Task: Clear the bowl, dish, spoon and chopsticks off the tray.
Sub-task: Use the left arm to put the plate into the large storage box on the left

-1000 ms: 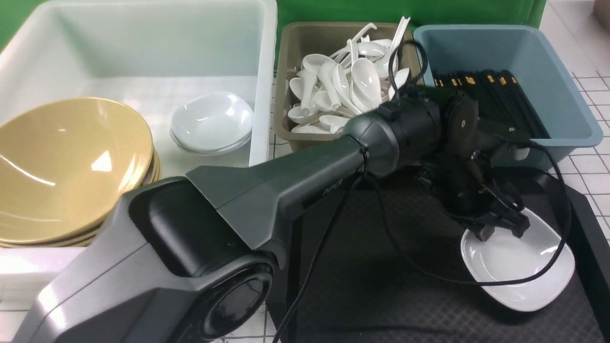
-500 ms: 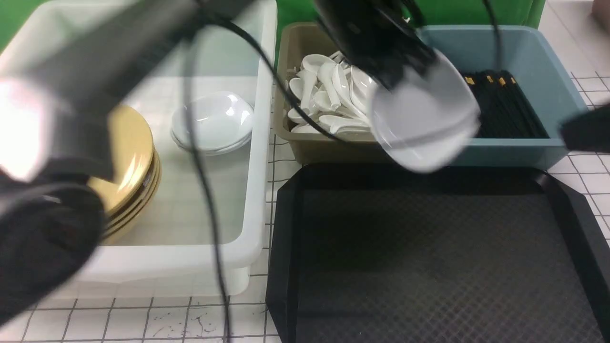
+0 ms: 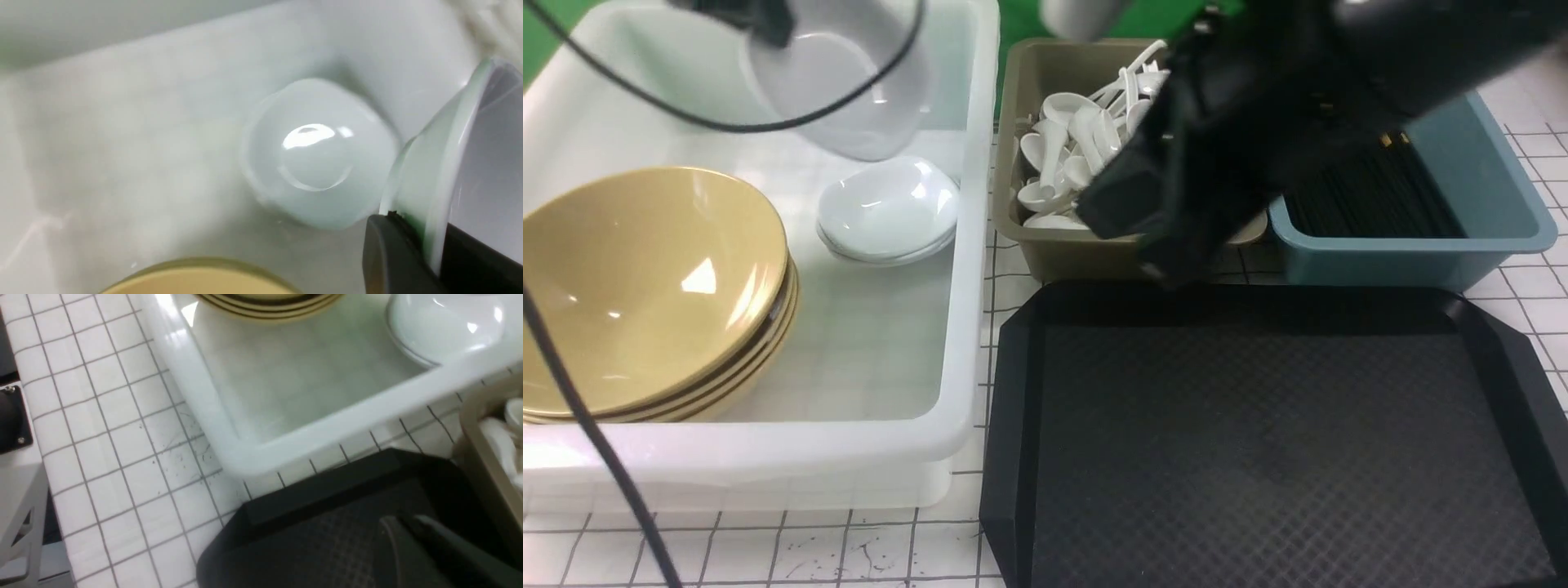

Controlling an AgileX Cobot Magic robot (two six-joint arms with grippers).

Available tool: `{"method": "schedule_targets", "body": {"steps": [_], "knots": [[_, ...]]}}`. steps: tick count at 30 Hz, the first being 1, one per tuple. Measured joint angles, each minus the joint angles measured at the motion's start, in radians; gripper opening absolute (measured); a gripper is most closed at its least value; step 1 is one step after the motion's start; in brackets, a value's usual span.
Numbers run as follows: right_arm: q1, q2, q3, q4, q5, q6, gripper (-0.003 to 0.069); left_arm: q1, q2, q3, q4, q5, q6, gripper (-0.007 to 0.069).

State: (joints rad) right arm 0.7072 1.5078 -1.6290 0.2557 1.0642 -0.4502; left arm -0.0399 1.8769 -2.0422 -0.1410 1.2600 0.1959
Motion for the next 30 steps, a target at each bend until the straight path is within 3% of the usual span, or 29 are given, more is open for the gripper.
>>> {"method": "schedule_targets", "body": {"steps": [4, 10, 20, 25, 30], "knots": [[0.003, 0.025, -0.033, -0.014, 0.0, 0.0, 0.0049, 0.07, 0.072, 0.015, -0.079, -0.027, 0.067, 0.0003], [0.003, 0.026, -0.034, -0.031, 0.004, 0.023, 0.0049, 0.061, 0.232, 0.016, -0.207, -0.066, 0.245, 0.0003], [0.003, 0.026, -0.034, -0.034, 0.081, 0.035, 0.0049, 0.041, 0.313, 0.016, -0.18, -0.171, 0.278, 0.0027], [0.003, 0.026, -0.034, -0.034, 0.106, 0.038, 0.0049, 0.041, 0.313, 0.016, -0.172, -0.211, 0.278, 0.0174], [0.003, 0.026, -0.034, -0.05, 0.121, 0.047, 0.0049, 0.041, 0.303, 0.002, -0.152, -0.188, 0.279, 0.0396]]}}
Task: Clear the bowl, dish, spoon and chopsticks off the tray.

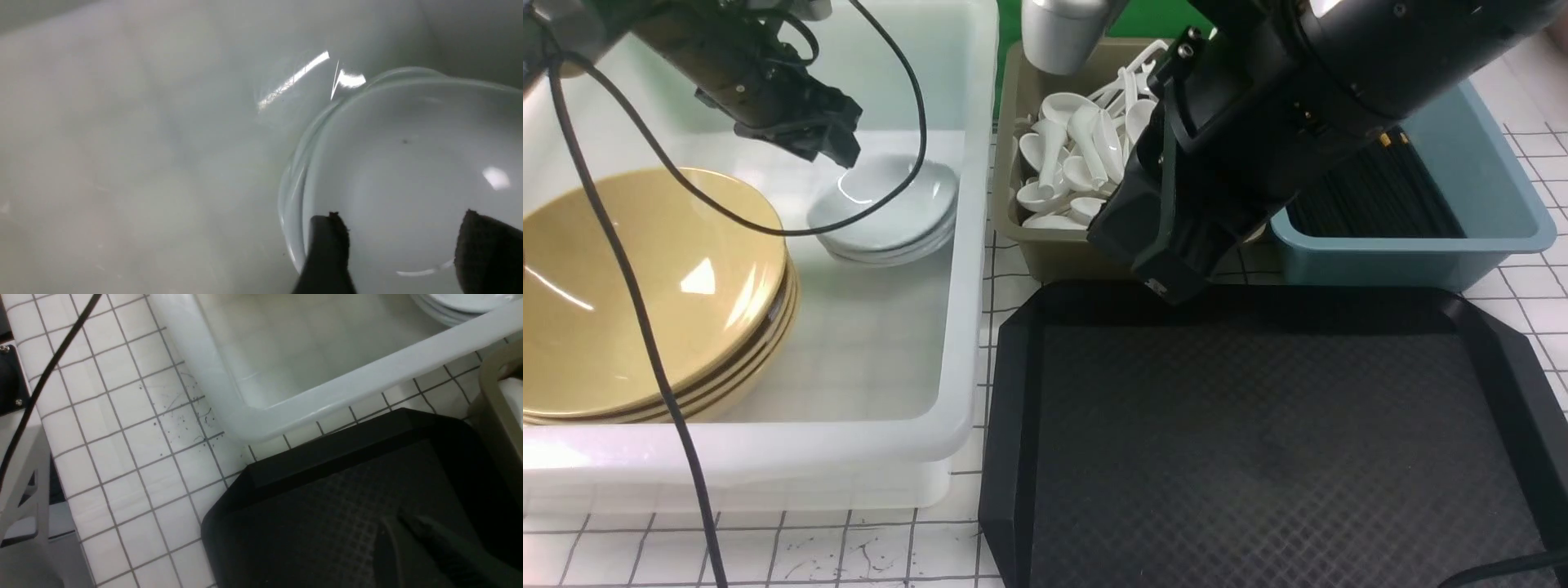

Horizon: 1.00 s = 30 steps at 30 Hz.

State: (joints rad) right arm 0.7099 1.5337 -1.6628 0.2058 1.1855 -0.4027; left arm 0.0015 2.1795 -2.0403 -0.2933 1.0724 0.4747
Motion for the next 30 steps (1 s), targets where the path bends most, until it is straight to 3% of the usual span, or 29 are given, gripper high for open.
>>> {"method": "schedule_targets", "body": {"steps": [1, 3, 7, 10, 13, 17, 19, 26, 30], "knots": [[0.0, 0.0, 0.0, -0.002, 0.001, 0.002, 0.0049, 0.0, -0.001, -0.005, 0.002, 0.0, 0.0, 0.0396], [0.0, -0.005, 0.0, -0.044, 0.021, 0.02, 0.0049, 0.0, -0.024, -0.054, 0.02, 0.073, -0.001, 0.0465], [0.0, -0.032, 0.0, -0.114, 0.06, 0.061, 0.005, -0.006, -0.099, -0.147, 0.056, 0.155, -0.068, 0.0466], [0.0, -0.086, 0.016, -0.16, 0.064, 0.092, 0.0052, -0.022, -0.206, -0.163, 0.116, 0.168, -0.163, 0.039], [0.0, -0.175, 0.095, -0.173, 0.017, 0.115, 0.0055, -0.049, -0.35, -0.121, 0.202, 0.175, -0.199, 0.0252], [0.0, -0.299, 0.236, -0.174, -0.094, 0.134, 0.0058, -0.073, -0.534, 0.024, 0.263, 0.182, -0.21, 0.0065], [0.0, -0.377, 0.327, -0.174, -0.162, 0.145, 0.006, -0.075, -0.627, 0.124, 0.268, 0.186, -0.216, 0.0015], [0.0, -0.632, 0.601, -0.175, -0.385, 0.155, 0.0069, -0.078, -0.997, 0.594, 0.269, 0.175, -0.238, -0.0008], [0.0, -0.734, 0.708, -0.175, -0.474, 0.163, 0.007, -0.078, -1.206, 0.837, 0.269, 0.085, -0.256, -0.0011]]}}
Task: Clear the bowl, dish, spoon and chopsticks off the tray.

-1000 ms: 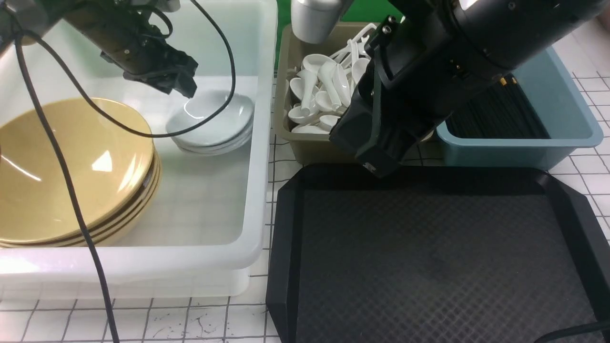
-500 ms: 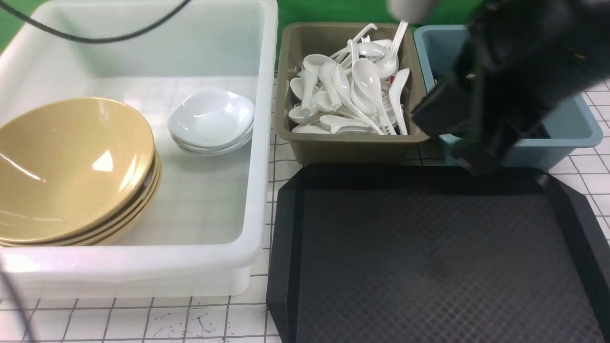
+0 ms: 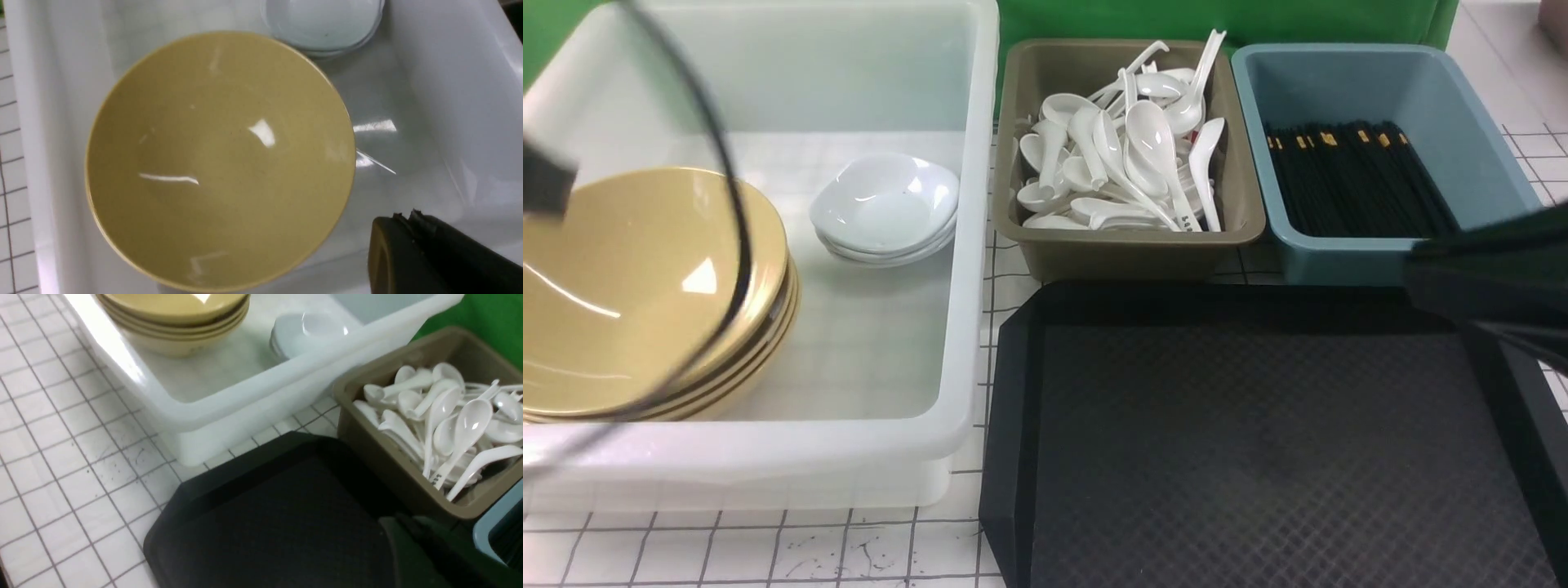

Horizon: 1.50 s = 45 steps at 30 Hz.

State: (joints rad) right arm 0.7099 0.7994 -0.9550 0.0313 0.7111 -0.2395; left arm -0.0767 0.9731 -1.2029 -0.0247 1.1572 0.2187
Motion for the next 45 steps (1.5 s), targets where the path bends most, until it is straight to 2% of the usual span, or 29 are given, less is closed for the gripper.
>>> {"method": "schedule_targets", "body": {"steps": [7, 17, 38, 45], "knots": [[0.0, -0.189, 0.185, 0.004, -0.152, 0.012, 0.0076, 0.0, -0.336, 0.332, 0.0, -0.16, -0.012, -0.0012], [0.0, -0.313, 0.294, 0.024, -0.356, 0.038, 0.0078, 0.0, -0.631, 0.573, 0.0, -0.29, -0.013, -0.0012], [0.0, -0.313, 0.302, 0.026, -0.361, 0.06, 0.0095, 0.0, -0.69, 0.613, 0.0, -0.275, -0.016, -0.0012], [-0.049, -0.414, 0.433, 0.026, -0.441, 0.052, 0.0097, 0.0, -0.69, 0.613, 0.0, -0.274, -0.017, -0.0012]]}}
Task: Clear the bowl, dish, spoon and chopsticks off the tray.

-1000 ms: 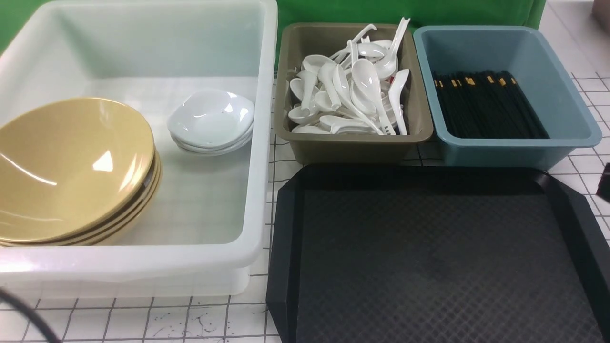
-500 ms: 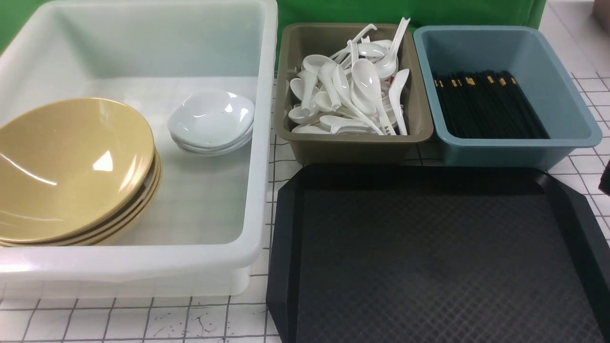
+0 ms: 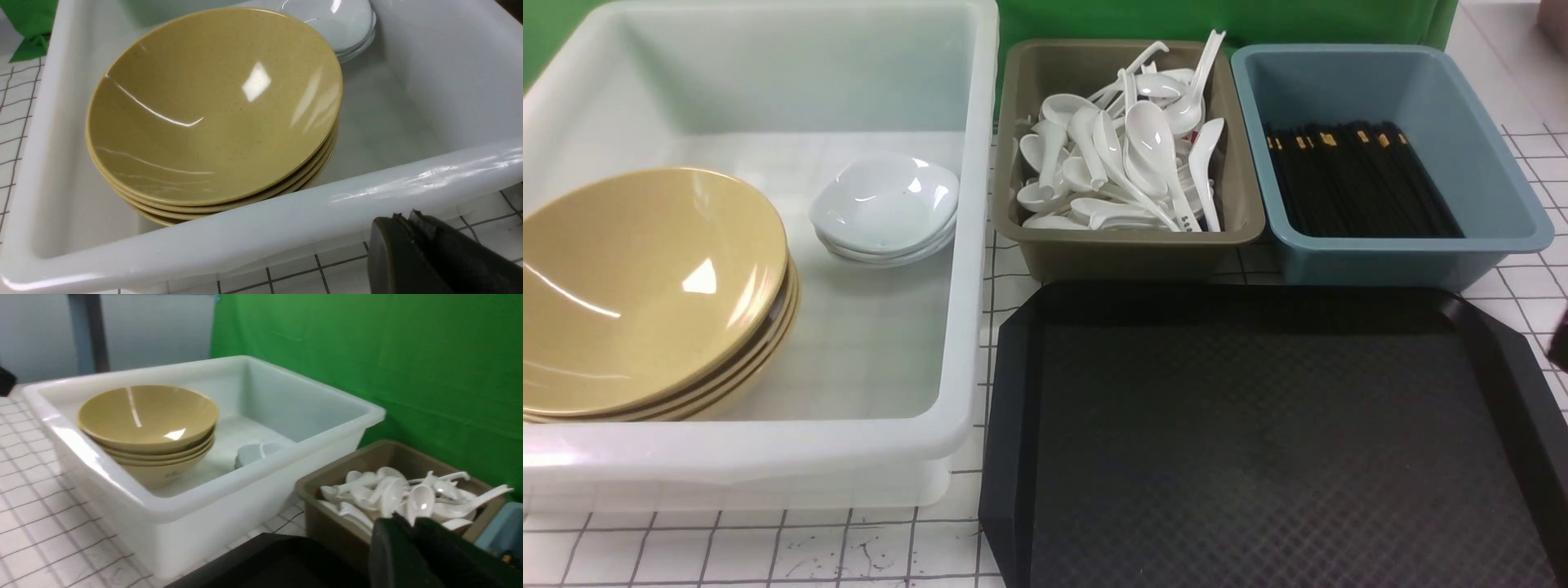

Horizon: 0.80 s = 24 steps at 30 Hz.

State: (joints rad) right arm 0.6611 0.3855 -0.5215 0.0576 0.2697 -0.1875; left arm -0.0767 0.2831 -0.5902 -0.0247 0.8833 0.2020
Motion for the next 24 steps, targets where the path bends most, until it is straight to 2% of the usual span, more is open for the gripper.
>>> {"method": "schedule_targets", "body": {"steps": [5, 9, 14, 18, 23, 24], "knots": [[-0.167, -0.147, 0.155, 0.0, -0.086, 0.002, 0.0038, 0.0, 0.0, 0.0, 0.0, 0.0, 0.0, -0.0012], [-0.415, -0.281, 0.318, 0.0, -0.108, 0.054, 0.0035, 0.0, 0.0, 0.0, 0.0, 0.0, 0.0, -0.0012], [-0.647, -0.39, 0.46, 0.0, -0.095, 0.087, 0.0035, 0.0, 0.0, 0.0, 0.0, 0.002, 0.0, -0.0012], [-0.72, -0.396, 0.536, -0.01, -0.08, 0.091, 0.0035, 0.0, 0.0, 0.0, 0.0, 0.002, 0.0, -0.0012], [-0.728, -0.397, 0.549, -0.033, -0.053, 0.119, 0.0035, 0.0, 0.0, 0.0, 0.0, 0.003, 0.001, -0.0012], [-0.728, -0.397, 0.549, -0.043, -0.004, 0.134, 0.0035, 0.0, 0.0, 0.0, 0.0, 0.003, 0.001, -0.0012]]}}
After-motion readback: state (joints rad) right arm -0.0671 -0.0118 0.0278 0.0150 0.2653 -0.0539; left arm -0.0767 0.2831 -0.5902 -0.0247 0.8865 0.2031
